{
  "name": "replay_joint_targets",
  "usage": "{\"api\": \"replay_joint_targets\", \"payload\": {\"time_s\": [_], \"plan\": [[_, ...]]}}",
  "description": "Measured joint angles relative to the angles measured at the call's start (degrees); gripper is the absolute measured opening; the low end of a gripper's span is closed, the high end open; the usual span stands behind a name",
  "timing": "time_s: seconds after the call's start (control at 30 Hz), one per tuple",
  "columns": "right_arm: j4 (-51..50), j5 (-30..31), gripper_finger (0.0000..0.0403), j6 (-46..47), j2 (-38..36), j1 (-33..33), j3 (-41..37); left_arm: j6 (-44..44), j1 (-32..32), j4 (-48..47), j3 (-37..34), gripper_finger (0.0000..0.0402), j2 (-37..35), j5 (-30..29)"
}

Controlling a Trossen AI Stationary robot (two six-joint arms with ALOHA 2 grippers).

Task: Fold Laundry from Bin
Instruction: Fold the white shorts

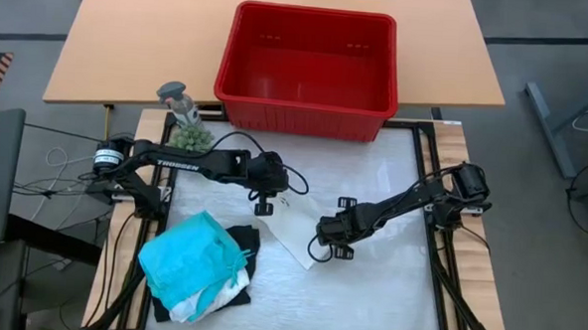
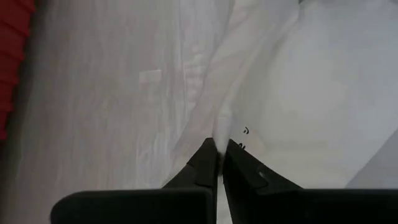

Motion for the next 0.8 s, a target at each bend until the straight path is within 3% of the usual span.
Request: {"api": "replay_joint_targets", "payload": {"time_s": [0.27, 0.37, 0.43, 0.67, 0.8], "plan": [[0.35, -3.00, 0.0024, -2.19, -0.11, -0.46, 0.01, 0.67, 0.00, 0.09, 0.00, 0.0000, 0.02, -0.41], [0.31, -7.24, 0.0020, -4.75, -0.75, -0.61, 0.05, 0.85, 0.00, 0.17, 0.00, 0.0000, 0.02, -0.79], [0.24, -8.16, 0.0036, -4.51, -1.20, -0.76, 0.07, 0.85, 0.02, 0.23, 0.00, 0.0000, 0.02, -0.81], [-0.81, -11.36, 0.0163, -3.24, -4.96, -2.96, 0.06, 0.80, 0.11, 1.81, 0.00, 0.0000, 0.04, -1.23], [-3.19, -11.52, 0.0214, -2.77, -8.46, -4.53, 0.06, 0.69, 0.11, 3.56, 0.00, 0.0000, 0.04, -1.42]]}}
